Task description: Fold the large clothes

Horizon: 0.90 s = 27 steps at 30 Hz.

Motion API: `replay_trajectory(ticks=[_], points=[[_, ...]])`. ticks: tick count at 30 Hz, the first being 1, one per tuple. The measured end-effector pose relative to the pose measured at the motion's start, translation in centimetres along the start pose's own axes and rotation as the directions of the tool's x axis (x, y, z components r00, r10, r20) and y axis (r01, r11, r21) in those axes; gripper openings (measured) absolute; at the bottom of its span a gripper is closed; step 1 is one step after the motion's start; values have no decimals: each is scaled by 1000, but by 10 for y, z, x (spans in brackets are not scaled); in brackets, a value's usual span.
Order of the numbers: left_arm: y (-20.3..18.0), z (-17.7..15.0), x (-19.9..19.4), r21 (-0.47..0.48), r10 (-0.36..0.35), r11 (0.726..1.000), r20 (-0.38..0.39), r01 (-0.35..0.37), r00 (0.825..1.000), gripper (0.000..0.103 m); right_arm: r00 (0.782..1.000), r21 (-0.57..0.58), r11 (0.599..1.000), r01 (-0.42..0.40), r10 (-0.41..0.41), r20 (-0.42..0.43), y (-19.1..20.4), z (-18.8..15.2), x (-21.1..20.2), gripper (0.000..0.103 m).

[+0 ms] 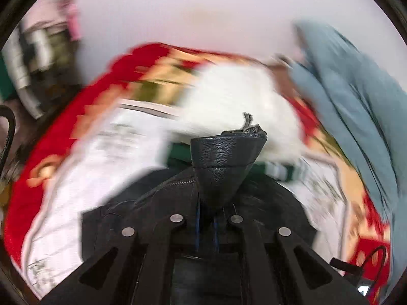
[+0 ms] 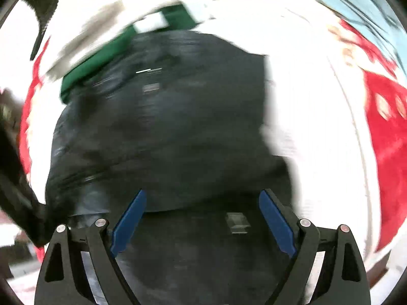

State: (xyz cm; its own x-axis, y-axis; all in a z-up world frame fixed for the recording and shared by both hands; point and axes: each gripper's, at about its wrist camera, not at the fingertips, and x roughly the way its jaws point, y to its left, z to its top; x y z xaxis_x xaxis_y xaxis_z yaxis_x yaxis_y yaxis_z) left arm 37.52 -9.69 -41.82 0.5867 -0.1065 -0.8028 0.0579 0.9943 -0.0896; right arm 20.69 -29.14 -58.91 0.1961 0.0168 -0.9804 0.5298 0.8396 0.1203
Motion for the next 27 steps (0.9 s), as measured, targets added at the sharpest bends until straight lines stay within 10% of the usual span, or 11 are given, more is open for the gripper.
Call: replay_trajectory(ticks=[9,11,12,13,20,23,27], points=[[-75,-60,75,217,-54,970,-259,112,964,14,997,134,989,66,-59,-57,-126,-12,2,92],[-73,-68,74,211,-63,970,-271,123,961,46,997,144,988,53,-44,-66,-138,-16,3,92],[-63,-69,72,196,-65,973,-278,123,958,91,997,153,988,37,-27,-70,-144,-17,2,92],[-58,-70,67,184,-66,976,-273,119,960,103,998,159,987,20,-9,-69,-147,-18,1,92],[49,-97,36,86,114,992,-261,-95,959,103,993,136,986,-97,106,-61,-151,-16,3,92],[112,-126,27,64,286,958,-287,-279,914,103,981,100,985,-140,151,-118,-143,-13,18,92],[190,-181,44,48,401,904,-436,-424,806,101,951,107,978,-177,198,-239,-130,-24,53,91]])
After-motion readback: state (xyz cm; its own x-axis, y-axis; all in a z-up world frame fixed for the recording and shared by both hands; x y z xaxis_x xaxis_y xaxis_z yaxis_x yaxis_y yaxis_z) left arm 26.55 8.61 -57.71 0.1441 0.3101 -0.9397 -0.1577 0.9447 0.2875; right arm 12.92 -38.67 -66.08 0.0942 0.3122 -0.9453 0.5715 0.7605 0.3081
